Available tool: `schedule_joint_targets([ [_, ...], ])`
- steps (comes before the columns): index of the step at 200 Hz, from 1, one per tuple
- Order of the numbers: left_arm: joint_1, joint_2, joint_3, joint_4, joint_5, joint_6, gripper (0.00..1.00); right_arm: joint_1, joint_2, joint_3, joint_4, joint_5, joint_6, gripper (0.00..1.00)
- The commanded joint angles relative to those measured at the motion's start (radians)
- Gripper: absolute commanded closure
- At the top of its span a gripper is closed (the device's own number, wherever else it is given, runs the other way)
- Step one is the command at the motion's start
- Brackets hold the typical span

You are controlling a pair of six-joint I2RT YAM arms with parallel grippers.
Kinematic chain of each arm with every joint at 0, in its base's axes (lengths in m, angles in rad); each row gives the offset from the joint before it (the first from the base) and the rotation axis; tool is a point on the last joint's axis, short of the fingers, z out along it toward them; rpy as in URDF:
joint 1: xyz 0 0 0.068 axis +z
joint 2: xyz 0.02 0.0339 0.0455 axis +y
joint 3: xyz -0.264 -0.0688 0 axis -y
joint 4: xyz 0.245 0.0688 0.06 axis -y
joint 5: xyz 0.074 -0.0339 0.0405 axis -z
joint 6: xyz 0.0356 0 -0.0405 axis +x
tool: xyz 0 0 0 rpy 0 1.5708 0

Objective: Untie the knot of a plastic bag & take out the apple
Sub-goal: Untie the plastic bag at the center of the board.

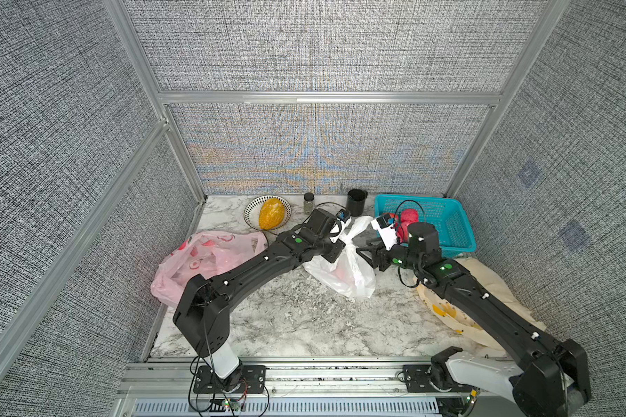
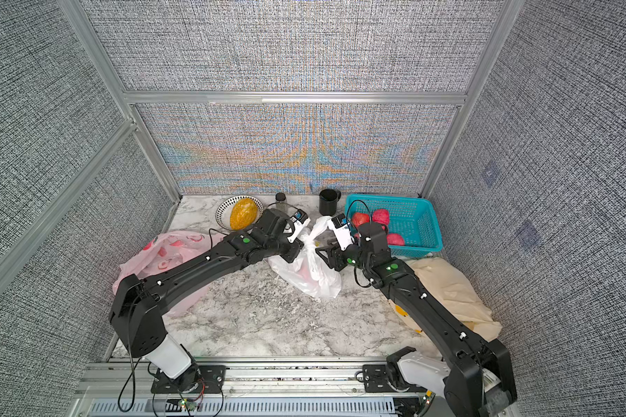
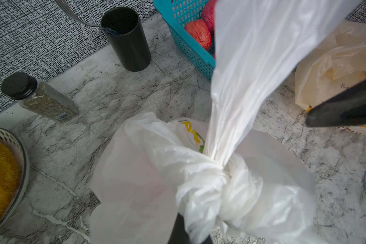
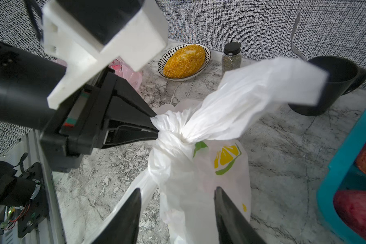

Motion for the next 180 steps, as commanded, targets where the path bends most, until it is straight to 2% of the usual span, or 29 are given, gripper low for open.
schedule_joint_targets([
  [1, 0.0, -0.007, 0.004, 0.024, 0.023, -0.001, 1.0, 0.021, 0.024, 0.01, 0.028, 0.01, -0.043, 0.45],
  [34, 0.0, -0.013, 0.009, 0.021, 0.026, -0.004, 1.0, 0.053, 0.068, 0.014, 0.052, 0.039, -0.063, 0.46],
  [50, 0.0, -0.017, 0.01, 0.017, 0.025, -0.004, 1.0, 0.061, 0.084, 0.02, 0.043, 0.053, -0.073, 0.51],
  [55, 0.0, -0.019, 0.009, 0.015, 0.024, -0.004, 1.0, 0.061, 0.085, 0.019, 0.043, 0.052, -0.072, 0.54],
  [60, 0.0, -0.02, 0.008, 0.015, 0.024, -0.006, 1.0, 0.062, 0.084, 0.017, 0.044, 0.049, -0.073, 0.62],
  [84, -0.001, -0.021, 0.009, 0.005, 0.003, -0.015, 1.0, 0.062, 0.067, 0.006, 0.039, 0.046, -0.065, 0.88],
  [93, 0.0, -0.016, 0.013, -0.002, -0.015, -0.023, 1.0, 0.063, 0.056, -0.001, 0.038, 0.044, -0.058, 0.95],
  [135, 0.023, 0.021, 0.027, -0.037, -0.106, -0.117, 1.0, 0.061, -0.024, -0.046, 0.029, 0.038, -0.017, 0.98],
  [180, 0.121, -0.04, -0.118, 0.122, -0.017, -0.291, 1.0, 0.061, -0.137, -0.193, 0.058, 0.047, 0.056, 1.0],
])
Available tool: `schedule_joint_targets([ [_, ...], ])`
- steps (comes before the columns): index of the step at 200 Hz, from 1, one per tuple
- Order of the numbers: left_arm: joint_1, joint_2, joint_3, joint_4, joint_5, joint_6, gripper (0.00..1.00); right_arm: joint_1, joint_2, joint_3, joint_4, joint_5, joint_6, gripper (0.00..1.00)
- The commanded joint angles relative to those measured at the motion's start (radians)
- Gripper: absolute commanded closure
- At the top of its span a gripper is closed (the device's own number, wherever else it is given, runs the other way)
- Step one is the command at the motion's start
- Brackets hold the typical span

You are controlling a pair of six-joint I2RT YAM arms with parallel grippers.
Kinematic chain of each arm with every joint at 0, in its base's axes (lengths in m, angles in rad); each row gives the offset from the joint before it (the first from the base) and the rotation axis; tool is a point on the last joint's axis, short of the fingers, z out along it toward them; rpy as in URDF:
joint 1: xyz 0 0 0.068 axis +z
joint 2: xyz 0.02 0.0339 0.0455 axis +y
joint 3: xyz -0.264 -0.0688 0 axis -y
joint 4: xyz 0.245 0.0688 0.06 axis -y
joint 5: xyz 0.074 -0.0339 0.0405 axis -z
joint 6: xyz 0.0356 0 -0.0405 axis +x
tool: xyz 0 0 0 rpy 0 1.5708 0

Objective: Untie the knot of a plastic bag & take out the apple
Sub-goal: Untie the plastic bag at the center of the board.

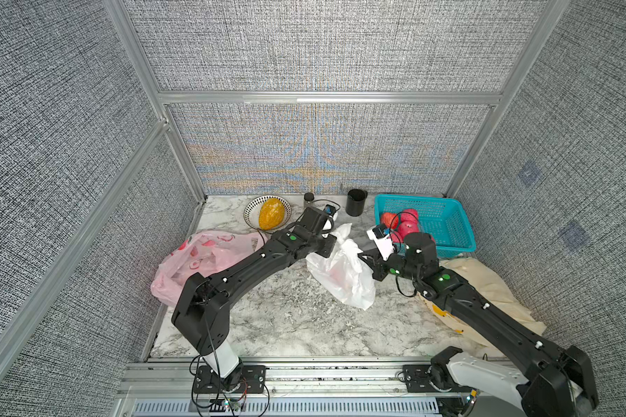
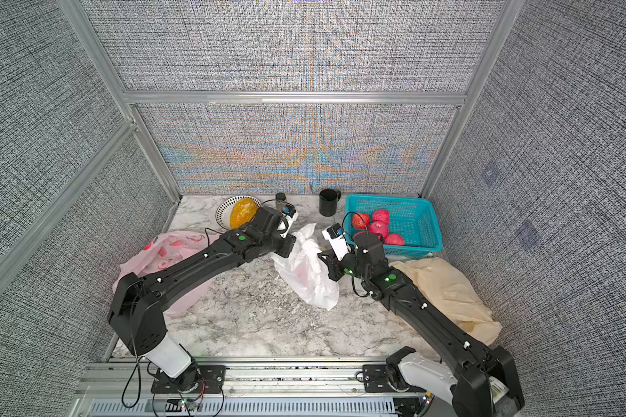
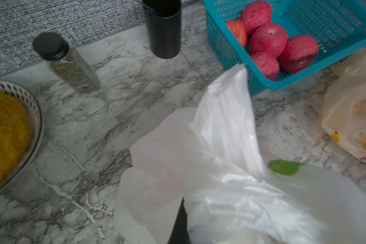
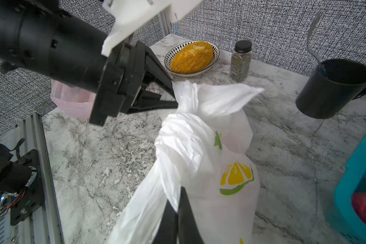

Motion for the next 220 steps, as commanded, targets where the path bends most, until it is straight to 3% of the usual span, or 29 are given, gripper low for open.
schedule_joint_targets([
  [1, 0.037, -0.031, -0.057, 0.095, 0.029, -0.121, 1.0, 0.0, -0.043, -0.068, 0.018, 0.003, 0.061, 1.0],
  [52, 0.061, -0.09, -0.181, 0.27, 0.108, -0.208, 1.0, 0.009, -0.111, -0.204, 0.076, 0.003, 0.149, 1.0],
  [61, 0.061, -0.088, -0.179, 0.277, 0.134, -0.197, 1.0, 0.011, -0.105, -0.178, 0.051, 0.014, 0.141, 0.91],
  [81, 0.058, -0.077, -0.163, 0.264, 0.152, -0.187, 1.0, 0.022, -0.097, -0.09, -0.004, 0.049, 0.112, 0.6],
  [120, 0.055, -0.07, -0.137, 0.23, 0.161, -0.182, 1.0, 0.038, -0.037, 0.102, -0.109, 0.078, 0.028, 0.36],
  [144, 0.053, -0.064, -0.112, 0.198, 0.161, -0.179, 1.0, 0.071, 0.027, 0.183, -0.136, 0.109, -0.04, 0.3],
  [175, 0.051, -0.062, -0.089, 0.165, 0.154, -0.176, 1.0, 0.134, 0.132, 0.264, -0.195, 0.181, -0.118, 0.32],
  [220, 0.051, -0.06, -0.075, 0.127, 0.148, -0.173, 1.0, 0.192, 0.153, 0.252, -0.246, 0.312, -0.149, 0.5],
])
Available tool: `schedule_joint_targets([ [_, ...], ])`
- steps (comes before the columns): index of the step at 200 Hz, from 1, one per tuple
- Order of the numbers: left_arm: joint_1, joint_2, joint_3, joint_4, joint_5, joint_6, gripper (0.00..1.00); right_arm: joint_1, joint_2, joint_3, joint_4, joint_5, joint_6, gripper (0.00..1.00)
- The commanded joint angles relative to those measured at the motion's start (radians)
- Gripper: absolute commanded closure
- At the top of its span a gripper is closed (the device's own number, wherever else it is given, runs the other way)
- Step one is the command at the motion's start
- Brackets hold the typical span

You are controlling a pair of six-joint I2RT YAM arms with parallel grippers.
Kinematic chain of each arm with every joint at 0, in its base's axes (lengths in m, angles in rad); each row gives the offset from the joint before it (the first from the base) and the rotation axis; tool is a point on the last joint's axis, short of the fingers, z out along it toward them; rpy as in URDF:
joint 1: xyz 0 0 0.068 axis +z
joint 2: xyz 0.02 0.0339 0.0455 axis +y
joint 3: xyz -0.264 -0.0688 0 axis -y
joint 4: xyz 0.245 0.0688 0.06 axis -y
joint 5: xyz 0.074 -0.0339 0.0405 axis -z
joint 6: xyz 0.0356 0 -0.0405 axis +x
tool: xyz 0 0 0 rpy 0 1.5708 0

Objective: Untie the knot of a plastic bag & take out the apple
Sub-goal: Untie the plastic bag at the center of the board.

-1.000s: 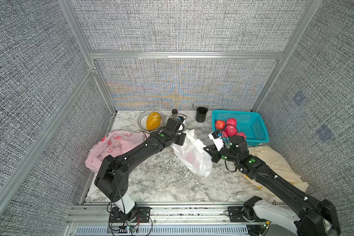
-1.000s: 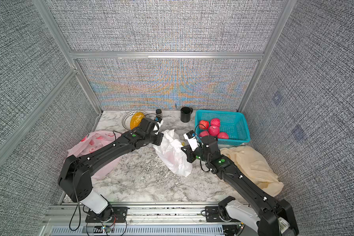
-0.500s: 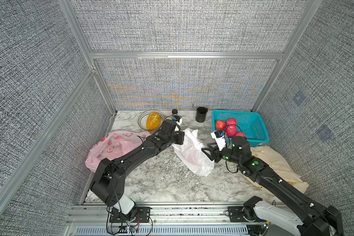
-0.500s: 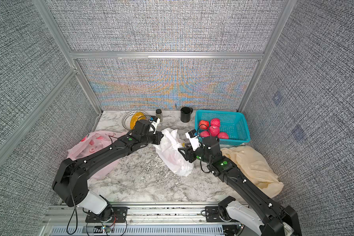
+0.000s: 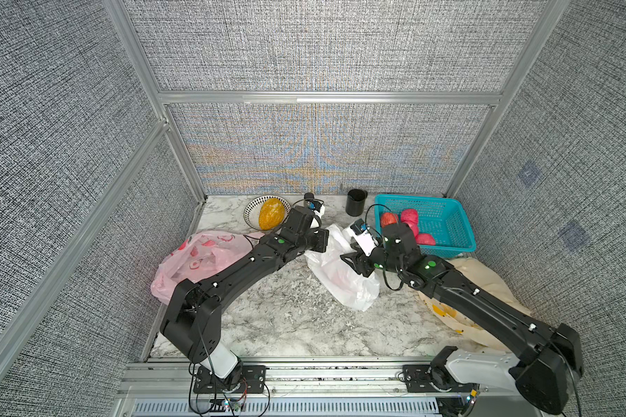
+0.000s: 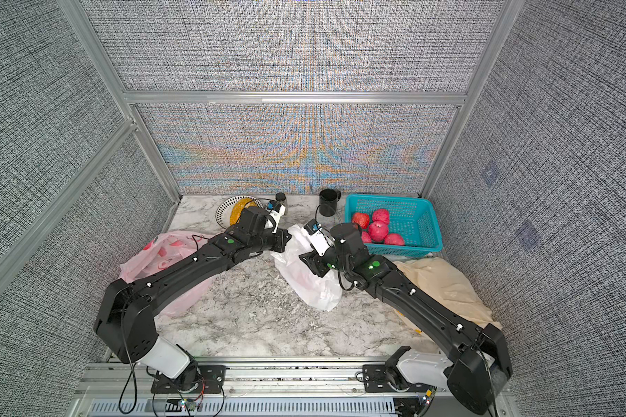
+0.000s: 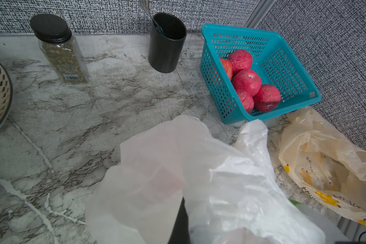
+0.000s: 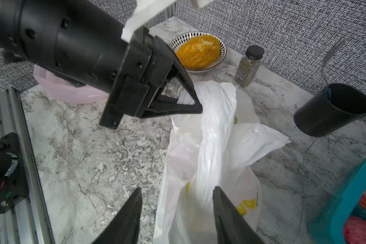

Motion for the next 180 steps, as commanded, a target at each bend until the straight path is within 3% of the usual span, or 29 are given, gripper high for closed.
schedule_joint_targets([
  [1, 0.0, 0.002, 0.009, -0.023, 0.001, 0.005, 1.0, 0.015, -0.008, -0.014, -0.045, 0.095, -0.033, 0.5],
  [60, 0.0, 0.017, 0.031, -0.036, -0.002, 0.01, 1.0, 0.034, -0.031, -0.083, -0.051, 0.142, -0.009, 0.7],
  [99, 0.0, 0.015, 0.036, -0.042, -0.01, 0.012, 1.0, 0.041, 0.002, -0.073, -0.092, 0.171, 0.007, 0.93],
  [180, 0.036, 0.048, 0.012, -0.014, -0.053, -0.032, 1.0, 0.042, -0.239, -0.264, -0.05, 0.111, 0.19, 0.93],
])
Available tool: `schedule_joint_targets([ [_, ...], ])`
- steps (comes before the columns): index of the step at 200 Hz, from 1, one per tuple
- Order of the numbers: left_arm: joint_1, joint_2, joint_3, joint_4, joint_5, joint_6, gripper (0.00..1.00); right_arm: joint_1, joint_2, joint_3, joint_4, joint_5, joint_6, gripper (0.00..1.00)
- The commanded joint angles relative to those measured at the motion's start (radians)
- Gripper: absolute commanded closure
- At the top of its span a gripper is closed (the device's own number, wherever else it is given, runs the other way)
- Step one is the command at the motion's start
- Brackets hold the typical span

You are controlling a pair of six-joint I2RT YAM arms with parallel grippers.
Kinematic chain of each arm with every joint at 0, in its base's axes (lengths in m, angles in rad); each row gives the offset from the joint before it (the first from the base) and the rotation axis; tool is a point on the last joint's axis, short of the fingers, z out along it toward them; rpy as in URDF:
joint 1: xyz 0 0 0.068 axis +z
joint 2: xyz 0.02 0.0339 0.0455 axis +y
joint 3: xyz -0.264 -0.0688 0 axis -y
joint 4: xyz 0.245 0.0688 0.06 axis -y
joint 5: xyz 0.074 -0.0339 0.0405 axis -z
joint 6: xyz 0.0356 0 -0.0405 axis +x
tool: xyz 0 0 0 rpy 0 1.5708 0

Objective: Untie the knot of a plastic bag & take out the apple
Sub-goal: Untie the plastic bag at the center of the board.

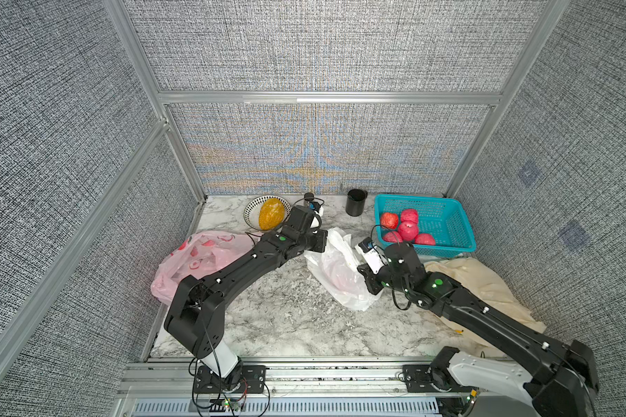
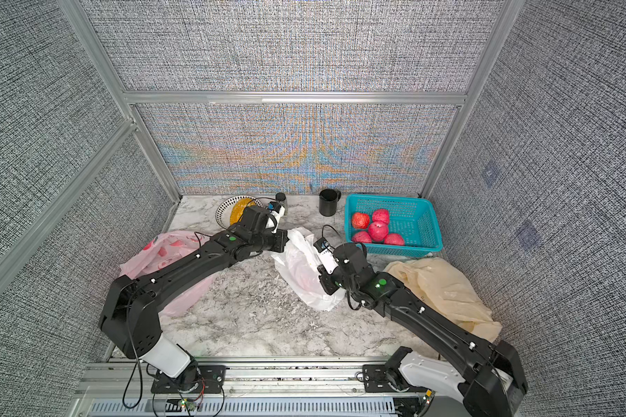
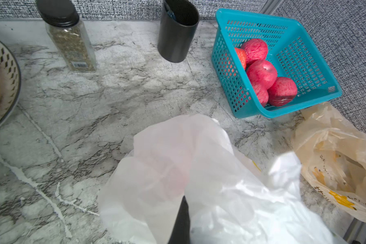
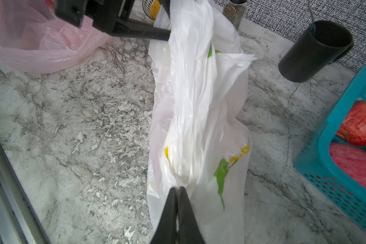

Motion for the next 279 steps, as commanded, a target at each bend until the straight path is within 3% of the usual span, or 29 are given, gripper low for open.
schedule_joint_targets([
  [1, 0.016, 0.014, -0.01, 0.036, -0.025, -0.029, 1.0, 0.0, -0.063, -0.064, 0.008, -0.03, 0.093, 0.93],
  [65, 0.054, 0.061, -0.014, 0.126, 0.073, -0.084, 1.0, 0.007, -0.262, -0.254, 0.096, -0.093, 0.248, 0.95],
  [121, 0.054, 0.044, -0.013, 0.185, 0.148, -0.077, 0.94, 0.031, -0.124, -0.23, 0.093, -0.157, 0.265, 0.98],
  [131, 0.054, 0.038, -0.014, 0.185, 0.152, -0.075, 0.93, 0.031, -0.114, -0.2, 0.074, -0.141, 0.254, 0.92],
  [141, 0.054, 0.034, -0.018, 0.184, 0.158, -0.073, 0.93, 0.031, -0.119, -0.167, 0.053, -0.11, 0.248, 0.75],
  [168, 0.054, 0.028, -0.031, 0.186, 0.176, -0.073, 0.92, 0.018, -0.149, -0.068, 0.011, -0.046, 0.218, 0.46],
  [196, 0.053, 0.019, -0.047, 0.202, 0.191, -0.076, 0.91, -0.041, -0.11, 0.057, -0.031, -0.012, 0.16, 0.24],
  [225, 0.051, 0.004, -0.062, 0.213, 0.195, -0.077, 0.9, -0.152, 0.003, 0.132, -0.009, -0.016, 0.089, 0.2],
  [279, 0.043, -0.022, -0.079, 0.223, 0.212, -0.08, 0.85, -0.294, 0.193, 0.133, 0.167, -0.249, 0.061, 0.22],
])
